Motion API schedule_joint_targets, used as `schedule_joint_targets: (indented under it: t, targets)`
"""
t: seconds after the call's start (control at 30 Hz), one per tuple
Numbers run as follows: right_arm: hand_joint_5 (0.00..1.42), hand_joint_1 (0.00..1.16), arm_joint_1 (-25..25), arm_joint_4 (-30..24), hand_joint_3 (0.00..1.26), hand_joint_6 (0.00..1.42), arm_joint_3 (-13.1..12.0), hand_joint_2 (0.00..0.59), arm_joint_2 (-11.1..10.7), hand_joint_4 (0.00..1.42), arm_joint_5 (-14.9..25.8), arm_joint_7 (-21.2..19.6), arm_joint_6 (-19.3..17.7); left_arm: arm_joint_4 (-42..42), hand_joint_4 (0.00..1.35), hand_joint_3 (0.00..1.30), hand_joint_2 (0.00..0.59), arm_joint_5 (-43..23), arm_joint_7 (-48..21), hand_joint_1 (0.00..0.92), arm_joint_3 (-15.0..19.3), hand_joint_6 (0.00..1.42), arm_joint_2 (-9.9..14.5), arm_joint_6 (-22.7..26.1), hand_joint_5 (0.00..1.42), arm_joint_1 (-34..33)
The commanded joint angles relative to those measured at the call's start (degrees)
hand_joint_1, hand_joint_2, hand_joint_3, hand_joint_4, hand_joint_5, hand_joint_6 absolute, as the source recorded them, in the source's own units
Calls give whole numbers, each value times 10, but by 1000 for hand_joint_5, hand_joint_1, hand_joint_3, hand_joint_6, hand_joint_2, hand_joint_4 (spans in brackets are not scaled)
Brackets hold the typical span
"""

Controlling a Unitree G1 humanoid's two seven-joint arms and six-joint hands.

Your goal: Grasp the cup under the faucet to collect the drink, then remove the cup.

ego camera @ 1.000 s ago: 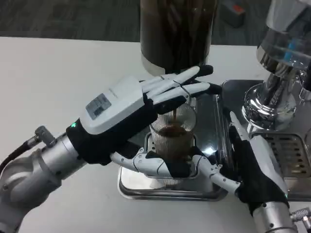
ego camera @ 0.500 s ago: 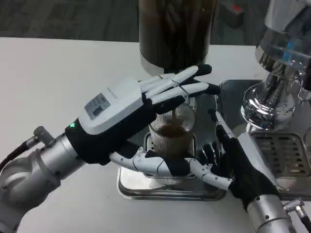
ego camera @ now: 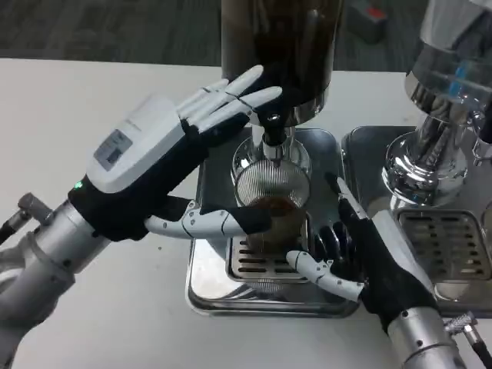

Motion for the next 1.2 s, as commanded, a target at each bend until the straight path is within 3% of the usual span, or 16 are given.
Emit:
schedule_joint_targets:
  t: [0.03,0.2,0.47,0.63,0.77,0.93,1.2]
  targets:
    - [0,604,-10,7,0,0,-1,222,2,0,5,-2,-10,5,0,151,145,3,12,0,9,112,1,8,129,9]
    - [0,603,-12,10,0,0,-2,223,3,0,8,-4,-15,7,0,148,145,-1,27,0,24,111,0,13,128,18]
    - [0,603,-10,11,0,0,-2,223,6,0,10,-10,-24,35,0,147,147,-20,75,0,78,111,0,15,128,63]
    - [0,603,-11,15,0,0,-5,223,10,0,19,-11,-29,45,0,141,149,-18,96,0,98,111,-4,44,127,107]
    - [0,603,-14,22,0,0,-6,223,13,0,22,-17,-36,59,0,139,150,-4,106,0,95,104,0,54,127,135]
    - [0,605,-26,56,0,0,-11,223,21,0,44,-20,-71,83,0,113,151,12,110,0,81,94,0,64,117,145]
    - [0,633,-46,103,0,0,-7,212,32,0,73,-11,-111,128,0,121,145,12,98,0,43,92,0,67,116,139]
